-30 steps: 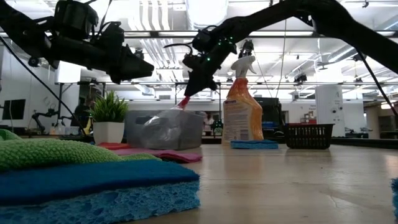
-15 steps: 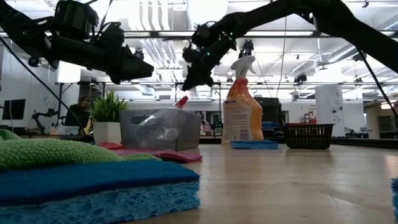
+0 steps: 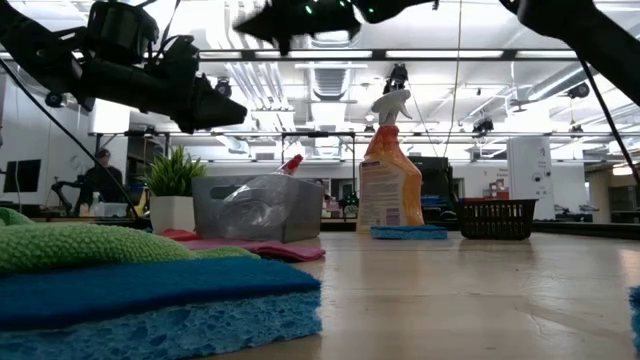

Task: Pick & Place Kitchen Items
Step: Put the transparent spray bottle into the gray bin

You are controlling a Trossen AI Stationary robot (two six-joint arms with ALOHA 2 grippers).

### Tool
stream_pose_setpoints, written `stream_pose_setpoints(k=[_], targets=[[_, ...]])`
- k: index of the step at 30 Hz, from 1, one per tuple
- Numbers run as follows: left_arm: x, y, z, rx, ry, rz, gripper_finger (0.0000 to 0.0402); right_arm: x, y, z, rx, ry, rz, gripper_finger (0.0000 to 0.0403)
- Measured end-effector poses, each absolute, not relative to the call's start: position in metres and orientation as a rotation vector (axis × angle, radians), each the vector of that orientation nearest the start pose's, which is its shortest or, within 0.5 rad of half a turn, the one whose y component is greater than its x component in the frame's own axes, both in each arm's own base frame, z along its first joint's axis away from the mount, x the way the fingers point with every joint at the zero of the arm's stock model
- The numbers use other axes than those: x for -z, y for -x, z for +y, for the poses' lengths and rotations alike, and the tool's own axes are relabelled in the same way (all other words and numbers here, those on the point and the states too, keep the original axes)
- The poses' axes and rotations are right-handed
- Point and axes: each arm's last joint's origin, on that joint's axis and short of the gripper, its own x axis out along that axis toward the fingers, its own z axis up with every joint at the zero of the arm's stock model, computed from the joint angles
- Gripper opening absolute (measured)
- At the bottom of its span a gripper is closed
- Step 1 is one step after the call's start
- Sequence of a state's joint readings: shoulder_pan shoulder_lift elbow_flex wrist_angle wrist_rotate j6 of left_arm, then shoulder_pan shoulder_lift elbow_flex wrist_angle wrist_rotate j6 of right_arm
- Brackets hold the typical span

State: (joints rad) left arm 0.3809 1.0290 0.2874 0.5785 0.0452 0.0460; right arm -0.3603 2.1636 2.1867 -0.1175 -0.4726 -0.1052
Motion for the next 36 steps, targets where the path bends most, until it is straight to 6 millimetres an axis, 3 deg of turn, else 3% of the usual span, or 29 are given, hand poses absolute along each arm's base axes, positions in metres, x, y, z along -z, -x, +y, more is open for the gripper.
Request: stream_pose_setpoints(k=[6, 10, 13, 20, 23, 30, 33, 36], targets=[[-0.185, -0.183, 0.072, -0.33, -0.014, 0.183, 0.0212, -0.366, -0.493, -0.109, -0.241, 0.206, -0.283, 0.0018], [-0.179, -0.18, 0.071, -0.33, -0.011, 0.194, 0.0212, -0.345, -0.478, -0.07, -0.292, 0.273, -0.539, 0.0018], [-0.176, -0.179, 0.07, -0.329, -0.009, 0.206, 0.0212, -0.326, -0.46, -0.044, -0.339, 0.271, -0.613, 0.0018], [-0.174, -0.182, 0.069, -0.31, -0.041, 0.284, 0.0212, -0.304, -0.407, -0.016, -0.323, 0.156, -0.31, 0.0035], [-0.178, -0.188, 0.069, -0.291, -0.087, 0.288, 0.0212, -0.296, -0.381, -0.009, -0.276, 0.145, -0.201, 0.009], [-0.188, -0.213, 0.08, -0.322, -0.223, 0.361, 0.0212, -0.28, -0.325, 0.007, -0.246, 0.169, -0.061, 0.0267], [-0.193, -0.228, 0.089, -0.411, -0.293, 0.396, 0.0212, -0.269, -0.307, 0.014, -0.203, 0.176, -0.01, 0.0309], [-0.194, -0.244, 0.099, -0.511, -0.372, 0.461, 0.0212, -0.26, -0.29, 0.02, -0.142, 0.197, 0.01, 0.0323]])
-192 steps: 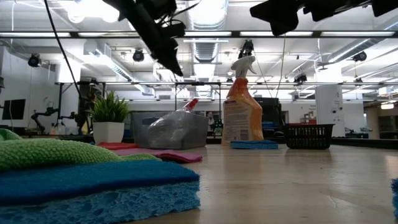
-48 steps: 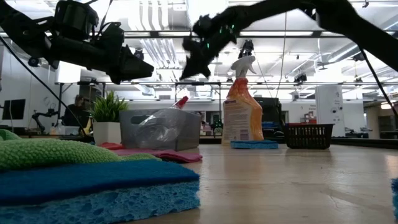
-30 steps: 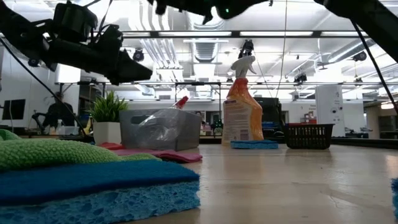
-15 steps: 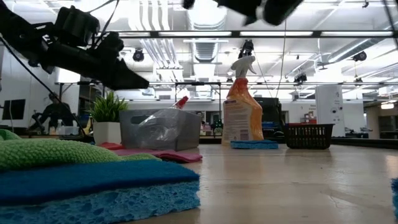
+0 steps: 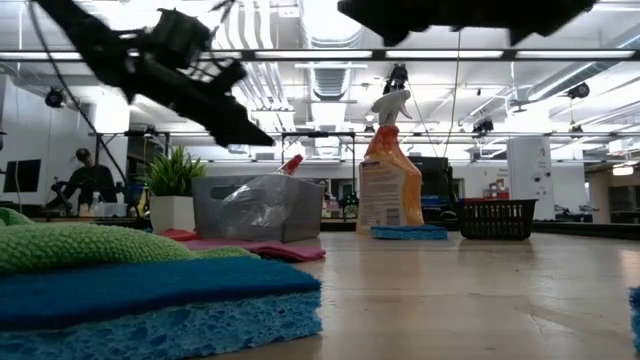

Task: Pick & Place Kitchen Items
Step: Put the transparent spray bottle into the gray bin

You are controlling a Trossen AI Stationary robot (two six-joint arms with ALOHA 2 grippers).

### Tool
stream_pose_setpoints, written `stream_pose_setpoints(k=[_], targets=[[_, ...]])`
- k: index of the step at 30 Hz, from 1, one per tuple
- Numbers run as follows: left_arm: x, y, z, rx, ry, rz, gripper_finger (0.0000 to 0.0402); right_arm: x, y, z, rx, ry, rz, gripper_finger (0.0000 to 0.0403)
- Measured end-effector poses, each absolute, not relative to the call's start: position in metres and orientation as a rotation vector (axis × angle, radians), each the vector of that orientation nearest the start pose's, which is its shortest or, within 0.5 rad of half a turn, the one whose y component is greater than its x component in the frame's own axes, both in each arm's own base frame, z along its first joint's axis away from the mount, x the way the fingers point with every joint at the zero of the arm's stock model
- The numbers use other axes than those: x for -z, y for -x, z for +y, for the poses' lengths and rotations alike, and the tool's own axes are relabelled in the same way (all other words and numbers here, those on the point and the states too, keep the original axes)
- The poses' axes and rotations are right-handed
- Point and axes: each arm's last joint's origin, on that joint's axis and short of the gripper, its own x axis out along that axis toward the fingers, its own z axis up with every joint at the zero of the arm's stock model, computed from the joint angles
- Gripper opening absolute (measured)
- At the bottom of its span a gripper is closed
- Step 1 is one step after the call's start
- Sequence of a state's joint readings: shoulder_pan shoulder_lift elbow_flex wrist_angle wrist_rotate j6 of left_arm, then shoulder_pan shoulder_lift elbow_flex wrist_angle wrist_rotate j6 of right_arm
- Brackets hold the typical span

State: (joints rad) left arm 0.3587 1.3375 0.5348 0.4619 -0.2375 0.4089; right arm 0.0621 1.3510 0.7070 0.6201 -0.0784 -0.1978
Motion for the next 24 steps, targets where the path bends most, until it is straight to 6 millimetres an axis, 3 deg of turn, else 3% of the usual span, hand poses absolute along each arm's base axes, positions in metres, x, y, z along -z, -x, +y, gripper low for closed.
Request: stream_pose_setpoints(k=[6, 10, 18, 24], targets=[[-0.194, -0.273, 0.113, -0.566, -0.543, 0.626, 0.0212, -0.246, -0.266, 0.025, -0.072, 0.216, 0.041, 0.0325], [-0.2, -0.286, 0.124, -0.539, -0.543, 0.73, 0.0212, -0.239, -0.255, 0.026, -0.081, 0.209, 0.052, 0.0325], [-0.224, -0.301, 0.139, -0.535, -0.541, 0.75, 0.0212, -0.229, -0.246, 0.027, -0.095, 0.194, 0.08, 0.0325], [-0.22, -0.296, 0.145, -0.5, -0.593, 0.808, 0.0212, -0.228, -0.246, 0.029, -0.1, 0.191, 0.083, 0.0325]])
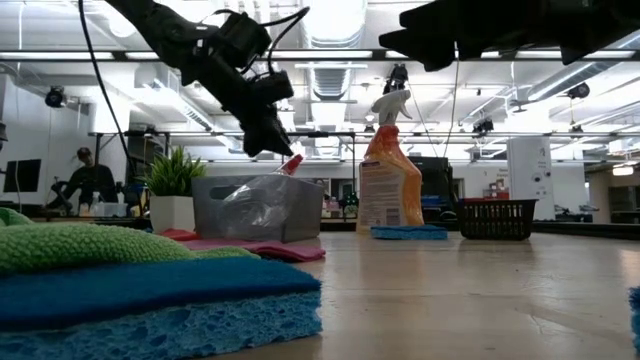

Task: Pick & Place Kitchen Items
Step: Put the transparent spray bottle into the gray bin

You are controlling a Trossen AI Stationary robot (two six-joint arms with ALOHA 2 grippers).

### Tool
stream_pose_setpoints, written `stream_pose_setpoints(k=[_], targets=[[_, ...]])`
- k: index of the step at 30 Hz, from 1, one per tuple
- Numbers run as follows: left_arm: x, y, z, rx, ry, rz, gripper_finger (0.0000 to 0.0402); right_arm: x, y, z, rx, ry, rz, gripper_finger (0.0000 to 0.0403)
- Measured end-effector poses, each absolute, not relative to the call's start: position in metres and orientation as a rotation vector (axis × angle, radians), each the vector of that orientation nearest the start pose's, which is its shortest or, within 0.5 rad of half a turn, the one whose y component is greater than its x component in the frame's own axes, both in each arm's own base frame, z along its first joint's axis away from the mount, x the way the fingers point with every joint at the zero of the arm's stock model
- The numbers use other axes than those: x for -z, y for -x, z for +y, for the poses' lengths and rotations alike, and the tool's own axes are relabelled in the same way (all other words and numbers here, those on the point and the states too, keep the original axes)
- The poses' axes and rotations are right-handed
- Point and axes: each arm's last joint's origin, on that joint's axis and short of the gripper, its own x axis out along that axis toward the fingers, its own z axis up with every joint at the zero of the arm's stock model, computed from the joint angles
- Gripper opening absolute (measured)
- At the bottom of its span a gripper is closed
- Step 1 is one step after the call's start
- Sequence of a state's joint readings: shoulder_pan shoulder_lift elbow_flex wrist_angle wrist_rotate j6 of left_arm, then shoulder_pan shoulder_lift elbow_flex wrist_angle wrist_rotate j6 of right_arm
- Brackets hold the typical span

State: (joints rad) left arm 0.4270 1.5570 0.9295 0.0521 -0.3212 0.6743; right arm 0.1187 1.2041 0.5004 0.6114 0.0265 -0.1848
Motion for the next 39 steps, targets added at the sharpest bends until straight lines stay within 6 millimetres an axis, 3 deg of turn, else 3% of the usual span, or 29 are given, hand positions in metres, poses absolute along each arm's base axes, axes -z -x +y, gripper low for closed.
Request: stream_pose_setpoints(k=[10, 15, 20, 34, 39], targets=[[-0.22, -0.296, 0.145, -0.47, -0.646, 0.823, 0.0212, -0.228, -0.246, 0.029, -0.102, 0.193, 0.086, 0.0325], [-0.204, -0.3, 0.138, -0.44, -0.705, 0.873, 0.0212, -0.228, -0.246, 0.029, -0.101, 0.193, 0.088, 0.0325], [-0.192, -0.307, 0.141, -0.538, -0.753, 0.923, 0.0212, -0.227, -0.246, 0.029, -0.098, 0.191, 0.092, 0.0325], [-0.191, -0.313, 0.137, -0.52, -0.87, 0.934, 0.0211, -0.226, -0.246, 0.028, -0.092, 0.192, 0.108, 0.0325], [-0.191, -0.313, 0.137, -0.514, -0.881, 0.938, 0.0178, -0.226, -0.246, 0.028, -0.092, 0.192, 0.109, 0.0325]])
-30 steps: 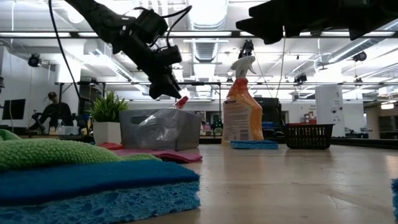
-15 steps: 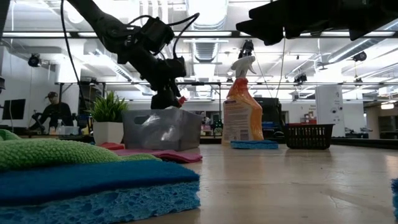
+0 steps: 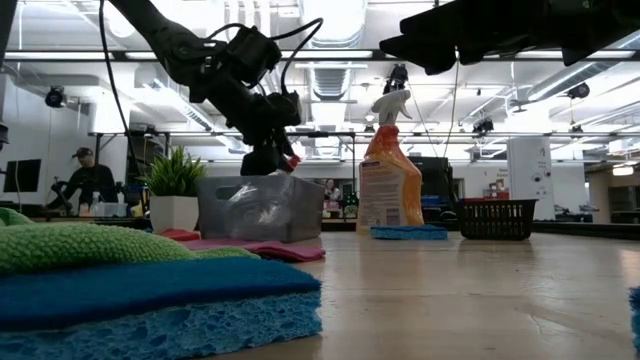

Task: Pick & Place Kitchen Items
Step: Put the transparent spray bottle into the gray bin

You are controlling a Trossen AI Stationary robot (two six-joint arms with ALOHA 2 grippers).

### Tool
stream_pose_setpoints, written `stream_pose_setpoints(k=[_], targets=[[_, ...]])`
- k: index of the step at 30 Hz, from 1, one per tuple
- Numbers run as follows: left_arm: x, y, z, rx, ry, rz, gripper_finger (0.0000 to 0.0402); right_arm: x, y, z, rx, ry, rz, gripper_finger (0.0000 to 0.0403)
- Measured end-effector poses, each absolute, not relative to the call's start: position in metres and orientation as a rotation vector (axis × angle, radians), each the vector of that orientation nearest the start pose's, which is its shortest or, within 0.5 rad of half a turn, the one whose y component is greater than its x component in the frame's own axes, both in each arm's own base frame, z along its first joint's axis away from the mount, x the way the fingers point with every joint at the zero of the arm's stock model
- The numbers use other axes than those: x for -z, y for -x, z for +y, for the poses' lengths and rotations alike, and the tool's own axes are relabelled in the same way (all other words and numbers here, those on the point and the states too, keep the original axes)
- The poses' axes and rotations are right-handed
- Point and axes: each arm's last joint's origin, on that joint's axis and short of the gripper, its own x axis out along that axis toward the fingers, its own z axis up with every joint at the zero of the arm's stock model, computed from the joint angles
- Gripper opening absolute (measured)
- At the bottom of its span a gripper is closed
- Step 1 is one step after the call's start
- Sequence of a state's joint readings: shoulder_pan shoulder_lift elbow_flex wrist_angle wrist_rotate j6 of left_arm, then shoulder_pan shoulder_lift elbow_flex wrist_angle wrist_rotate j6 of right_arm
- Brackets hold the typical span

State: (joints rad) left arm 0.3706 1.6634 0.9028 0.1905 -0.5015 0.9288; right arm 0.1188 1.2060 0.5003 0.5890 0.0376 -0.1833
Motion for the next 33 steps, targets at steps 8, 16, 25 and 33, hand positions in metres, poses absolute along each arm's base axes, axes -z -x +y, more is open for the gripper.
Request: stream_pose_setpoints(k=[8, 16, 25, 33], targets=[[-0.191, -0.313, 0.137, -0.504, -0.896, 0.942, 0.006, -0.226, -0.246, 0.028, -0.092, 0.192, 0.108, 0.0325], [-0.191, -0.313, 0.137, -0.506, -0.896, 0.942, 0.0005, -0.226, -0.246, 0.028, -0.091, 0.19, 0.109, 0.0325], [-0.191, -0.314, 0.132, -0.562, -0.914, 0.974, 0.0001, -0.226, -0.246, 0.028, -0.091, 0.19, 0.109, 0.0325], [-0.206, -0.319, 0.109, -0.609, -0.975, 0.94, 0.0, -0.226, -0.246, 0.028, -0.092, 0.19, 0.109, 0.0325]])
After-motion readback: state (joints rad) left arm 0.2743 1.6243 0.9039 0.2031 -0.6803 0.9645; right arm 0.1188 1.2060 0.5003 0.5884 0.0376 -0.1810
